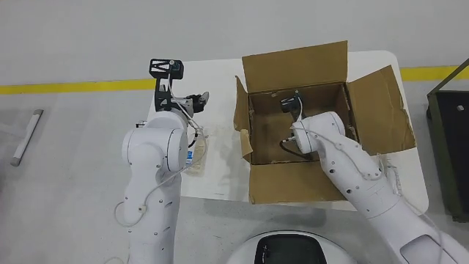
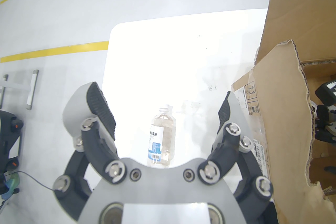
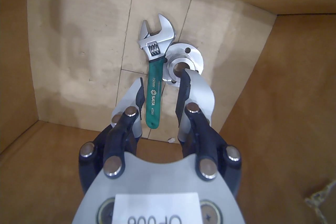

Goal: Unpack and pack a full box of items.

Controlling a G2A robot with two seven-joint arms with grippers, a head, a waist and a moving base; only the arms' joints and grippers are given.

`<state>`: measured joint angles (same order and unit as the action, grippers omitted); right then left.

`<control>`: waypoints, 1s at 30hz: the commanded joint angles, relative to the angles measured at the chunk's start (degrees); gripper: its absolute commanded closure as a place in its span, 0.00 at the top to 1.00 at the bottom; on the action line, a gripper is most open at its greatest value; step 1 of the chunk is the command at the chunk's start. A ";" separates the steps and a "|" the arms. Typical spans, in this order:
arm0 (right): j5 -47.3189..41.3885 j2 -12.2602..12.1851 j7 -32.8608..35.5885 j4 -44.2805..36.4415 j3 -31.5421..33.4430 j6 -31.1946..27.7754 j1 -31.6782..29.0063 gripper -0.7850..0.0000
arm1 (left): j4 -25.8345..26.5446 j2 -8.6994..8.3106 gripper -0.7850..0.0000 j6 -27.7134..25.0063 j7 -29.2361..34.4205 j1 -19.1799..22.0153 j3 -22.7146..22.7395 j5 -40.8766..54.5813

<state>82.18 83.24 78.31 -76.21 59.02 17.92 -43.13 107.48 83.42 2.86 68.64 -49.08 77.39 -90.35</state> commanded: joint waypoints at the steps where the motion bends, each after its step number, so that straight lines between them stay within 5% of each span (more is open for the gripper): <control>1: 0.28 0.33 -0.23 1.47 -0.70 0.42 0.55 0.42 | 0.00 0.00 1.00 0.00 0.00 0.00 0.00 0.00; 15: -0.80 2.05 -1.84 7.72 -2.44 0.48 2.43 0.43 | 0.00 0.00 1.00 0.00 0.00 0.00 0.00 0.00; 30: 2.99 1.76 0.56 -2.17 0.24 -0.31 -1.80 0.46 | 0.00 0.00 1.00 0.00 0.00 0.00 0.00 0.00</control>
<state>85.03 84.99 78.87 -78.51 59.18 17.65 -44.80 107.48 83.42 2.86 68.64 -49.08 77.39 -90.35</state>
